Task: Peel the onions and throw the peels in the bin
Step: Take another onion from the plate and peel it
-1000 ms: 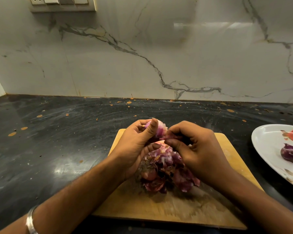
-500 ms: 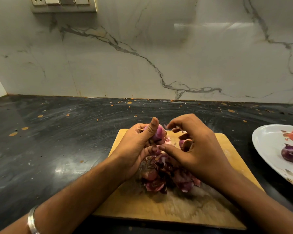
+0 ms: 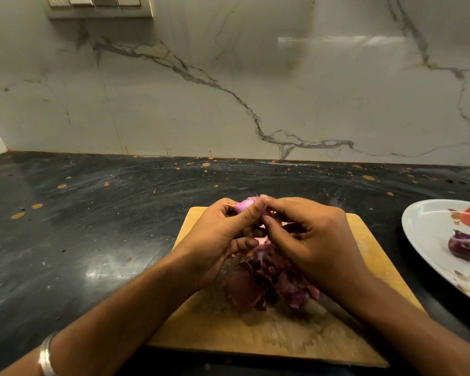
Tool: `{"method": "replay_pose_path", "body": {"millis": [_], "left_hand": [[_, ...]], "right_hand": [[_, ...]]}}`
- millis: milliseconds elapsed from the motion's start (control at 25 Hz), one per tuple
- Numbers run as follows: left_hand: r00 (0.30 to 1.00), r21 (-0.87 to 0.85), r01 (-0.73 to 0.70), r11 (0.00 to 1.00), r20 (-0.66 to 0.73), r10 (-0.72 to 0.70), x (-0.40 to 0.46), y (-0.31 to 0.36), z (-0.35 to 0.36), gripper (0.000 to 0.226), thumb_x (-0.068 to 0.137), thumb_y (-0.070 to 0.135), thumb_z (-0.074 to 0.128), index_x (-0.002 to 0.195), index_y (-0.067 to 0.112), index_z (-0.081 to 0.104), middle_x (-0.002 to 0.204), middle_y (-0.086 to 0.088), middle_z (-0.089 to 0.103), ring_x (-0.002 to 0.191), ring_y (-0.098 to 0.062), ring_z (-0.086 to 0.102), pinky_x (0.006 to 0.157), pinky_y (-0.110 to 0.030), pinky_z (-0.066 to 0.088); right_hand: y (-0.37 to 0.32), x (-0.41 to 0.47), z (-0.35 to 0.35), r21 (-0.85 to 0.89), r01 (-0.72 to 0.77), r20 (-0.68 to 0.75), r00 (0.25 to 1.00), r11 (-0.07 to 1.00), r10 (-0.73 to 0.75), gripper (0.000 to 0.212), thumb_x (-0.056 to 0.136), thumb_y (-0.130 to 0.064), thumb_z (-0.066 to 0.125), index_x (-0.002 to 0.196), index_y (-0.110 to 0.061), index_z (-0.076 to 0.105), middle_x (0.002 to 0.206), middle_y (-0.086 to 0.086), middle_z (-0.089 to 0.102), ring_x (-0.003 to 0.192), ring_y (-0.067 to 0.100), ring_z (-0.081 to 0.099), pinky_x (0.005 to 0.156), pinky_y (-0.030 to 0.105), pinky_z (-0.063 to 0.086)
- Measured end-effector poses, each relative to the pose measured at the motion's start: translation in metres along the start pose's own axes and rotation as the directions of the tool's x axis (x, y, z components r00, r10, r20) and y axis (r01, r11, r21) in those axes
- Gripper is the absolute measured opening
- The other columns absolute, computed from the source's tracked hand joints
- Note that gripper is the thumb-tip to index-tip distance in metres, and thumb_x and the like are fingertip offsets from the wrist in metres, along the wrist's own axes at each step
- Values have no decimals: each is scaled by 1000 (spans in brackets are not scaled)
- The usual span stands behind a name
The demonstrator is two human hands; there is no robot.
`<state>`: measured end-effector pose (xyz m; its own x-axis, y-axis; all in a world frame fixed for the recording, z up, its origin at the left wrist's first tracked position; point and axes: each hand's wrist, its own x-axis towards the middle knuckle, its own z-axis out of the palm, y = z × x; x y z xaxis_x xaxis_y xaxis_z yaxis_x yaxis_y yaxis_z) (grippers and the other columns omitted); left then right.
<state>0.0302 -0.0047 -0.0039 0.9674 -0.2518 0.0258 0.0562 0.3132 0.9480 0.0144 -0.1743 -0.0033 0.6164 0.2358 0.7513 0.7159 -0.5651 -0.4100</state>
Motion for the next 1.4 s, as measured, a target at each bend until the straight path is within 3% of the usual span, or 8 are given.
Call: {"method": "replay_pose_path", "body": {"millis": [120, 240, 440, 640, 840, 960, 1200, 1400], "left_hand": [[1000, 59, 15, 998, -15, -15, 0, -1, 1, 61, 62, 45, 78, 101, 5, 53, 82, -5, 74, 76, -18, 71, 68, -30, 60], [999, 162, -23, 986, -38, 30, -1, -3, 3, 59, 58, 52, 81, 88, 12, 49, 77, -2, 72, 71, -16, 68, 59, -26, 56], [994, 184, -94, 978, -39, 103, -1, -5, 4, 47, 66, 40, 81, 82, 11, 48, 75, -4, 71, 72, -16, 70, 58, -26, 58], [992, 148, -123, 981, 0, 125, -3, -6, 5, 37, 73, 26, 79, 89, 4, 54, 80, -8, 75, 75, -16, 73, 59, -23, 57], [998, 41, -55, 998, 23, 54, 0, -2, -1, 50, 72, 29, 77, 108, -2, 58, 97, -13, 75, 90, -23, 74, 67, -28, 61], [998, -16, -35, 999, 52, 35, 1, -1, -4, 55, 68, 32, 78, 108, 0, 59, 93, -11, 75, 88, -19, 73, 68, -29, 61], [996, 18, -81, 997, 29, 80, 0, -5, -1, 40, 71, 27, 75, 97, 4, 55, 76, -5, 71, 73, -12, 70, 56, -20, 54], [993, 68, -118, 991, 33, 116, -2, -7, 2, 47, 71, 23, 78, 103, -3, 56, 88, -13, 70, 78, -19, 70, 64, -24, 57]], "right_hand": [[-1, 0, 0, -103, 42, 2, 999, 994, -42, 22, 86, -14, 68, 106, -8, 76, 86, 0, 75, 73, 10, 68, 67, 25, 53], [-3, -2, 1, -201, 63, 33, 998, 978, -57, 13, 84, -11, 68, 94, -6, 74, 75, 2, 70, 64, 16, 62, 57, 35, 52], [-4, -2, 4, -210, 49, -11, 999, 976, -52, 3, 80, -6, 69, 82, -5, 71, 69, 3, 67, 59, 19, 60, 51, 39, 50], [1, -1, 3, -167, -14, -73, 997, 986, 2, 12, 83, -4, 72, 94, -7, 76, 82, 2, 75, 71, 18, 69, 60, 41, 56], [3, 0, 3, 32, -103, -27, 994, 994, 104, 26, 93, -20, 66, 117, -13, 73, 105, -6, 75, 92, 0, 69, 79, 21, 56], [5, 3, 1, 100, -116, 18, 993, 988, 115, 30, 93, -22, 67, 121, -14, 71, 109, -6, 74, 98, -1, 68, 82, 20, 56], [4, 2, 3, -53, -8, -1, 1000, 999, 8, 30, 94, -18, 59, 117, -5, 72, 104, 4, 76, 94, 12, 71, 81, 30, 57], [2, 1, 5, -144, -11, -50, 999, 989, 4, 23, 86, -14, 63, 103, -2, 74, 95, 6, 76, 85, 21, 71, 71, 37, 57]]}}
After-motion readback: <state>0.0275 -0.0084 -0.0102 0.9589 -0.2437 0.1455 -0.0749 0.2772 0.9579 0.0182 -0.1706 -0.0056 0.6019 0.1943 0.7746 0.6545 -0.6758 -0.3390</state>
